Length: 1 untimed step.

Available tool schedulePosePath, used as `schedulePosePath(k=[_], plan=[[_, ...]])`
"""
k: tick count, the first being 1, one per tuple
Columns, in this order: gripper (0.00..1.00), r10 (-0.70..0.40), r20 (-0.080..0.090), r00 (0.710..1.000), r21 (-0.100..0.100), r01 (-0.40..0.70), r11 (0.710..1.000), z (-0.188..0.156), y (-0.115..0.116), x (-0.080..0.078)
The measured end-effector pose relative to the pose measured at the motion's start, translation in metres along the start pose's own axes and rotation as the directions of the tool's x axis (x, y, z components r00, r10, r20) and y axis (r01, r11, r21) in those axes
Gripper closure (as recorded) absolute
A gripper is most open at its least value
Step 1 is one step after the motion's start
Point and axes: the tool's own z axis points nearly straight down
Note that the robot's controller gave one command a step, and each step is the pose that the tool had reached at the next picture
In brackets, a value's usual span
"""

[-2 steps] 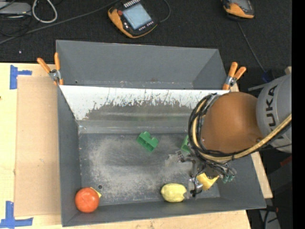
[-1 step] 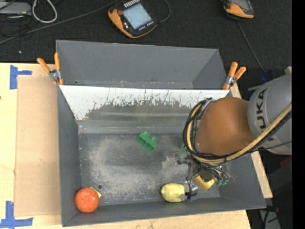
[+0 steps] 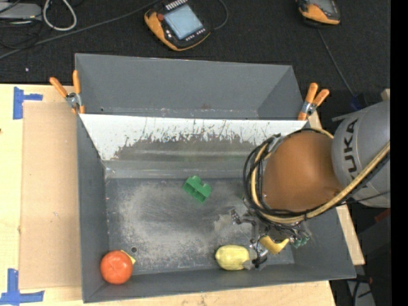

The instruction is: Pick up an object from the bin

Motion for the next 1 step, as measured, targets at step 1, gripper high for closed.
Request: schedulePosePath(k=[1], plan=[[0.00,-0.065,0.021,0.998,0.010,0.065,0.998,0.0652,-0.0065,-0.0048]])
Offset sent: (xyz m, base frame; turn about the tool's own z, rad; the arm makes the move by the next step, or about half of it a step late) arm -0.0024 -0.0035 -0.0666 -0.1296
